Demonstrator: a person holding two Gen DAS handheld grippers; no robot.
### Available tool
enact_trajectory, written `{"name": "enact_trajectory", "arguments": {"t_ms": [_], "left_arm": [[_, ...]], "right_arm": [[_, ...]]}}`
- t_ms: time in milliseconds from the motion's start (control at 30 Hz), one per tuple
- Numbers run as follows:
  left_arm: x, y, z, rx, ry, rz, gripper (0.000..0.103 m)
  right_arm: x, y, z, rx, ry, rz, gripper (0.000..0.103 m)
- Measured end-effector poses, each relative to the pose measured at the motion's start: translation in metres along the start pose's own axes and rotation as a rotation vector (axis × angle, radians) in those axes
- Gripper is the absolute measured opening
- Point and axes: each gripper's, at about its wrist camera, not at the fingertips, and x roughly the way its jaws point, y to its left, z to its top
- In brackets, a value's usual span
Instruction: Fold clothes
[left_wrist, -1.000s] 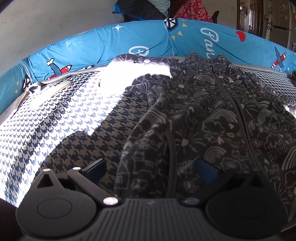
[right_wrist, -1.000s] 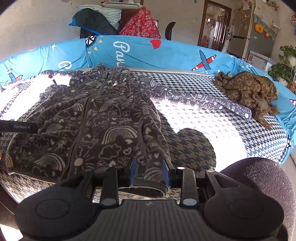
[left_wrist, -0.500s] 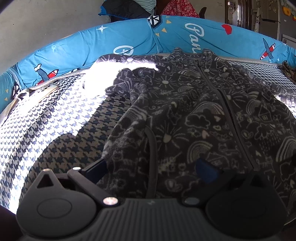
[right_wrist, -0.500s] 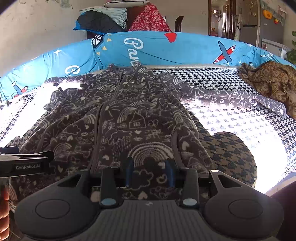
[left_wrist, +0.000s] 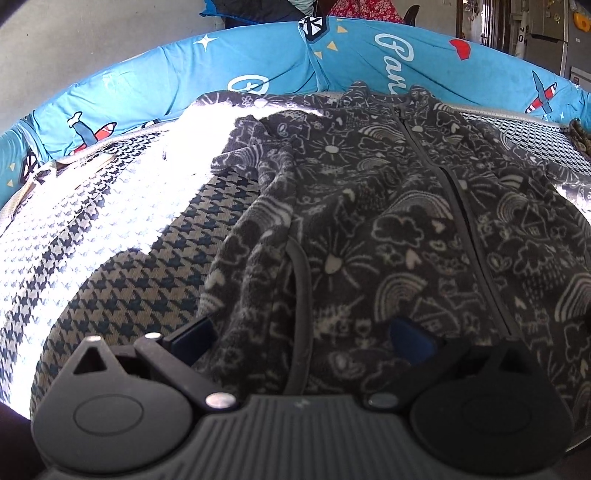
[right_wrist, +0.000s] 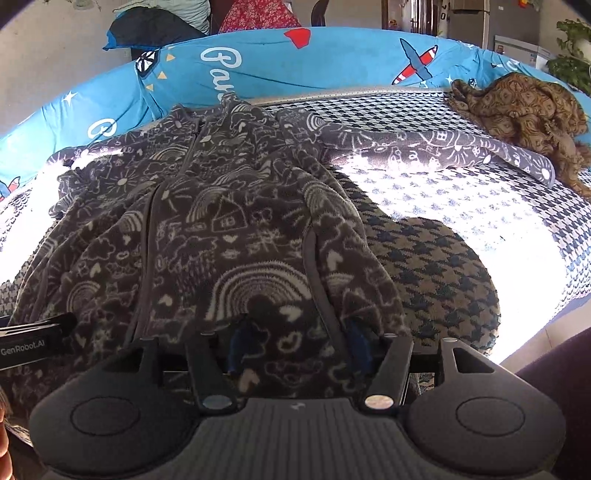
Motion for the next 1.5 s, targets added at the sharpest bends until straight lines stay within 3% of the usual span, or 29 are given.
{"name": "enact_trajectory", "arguments": {"t_ms": [433, 633, 867, 1133, 1500], "left_arm": [[0.015, -0.014, 0.032, 0.0, 0.023, -0.04, 0.103], [0.035, -0.017, 0.054, -0.005, 0.048, -0.043, 0.103], [0.051, -0.031, 0.074, 0.064, 0.033, -0.048, 0.103], [0.075, -0.032, 0.101, 0.095, 0.04, -0.087, 0.103], [0.104, -0.026, 0.13, 0.041, 0.067, -0.12, 0.103]], "right_arm": [[0.001, 0.008, 0.048, -0.108, -0.064, 0.101, 0.056], [0.029, 0.007, 0.075, -0.071, -0.051, 0.158, 0.056], [0.057, 0.002, 0.104, -0.014, -0.014, 0.196, 0.056], [0.088, -0.007, 0.142, 0.039, -0.041, 0.176, 0.056], [0.145, -0.027, 0.197, 0.086, -0.112, 0.131, 0.056]]}}
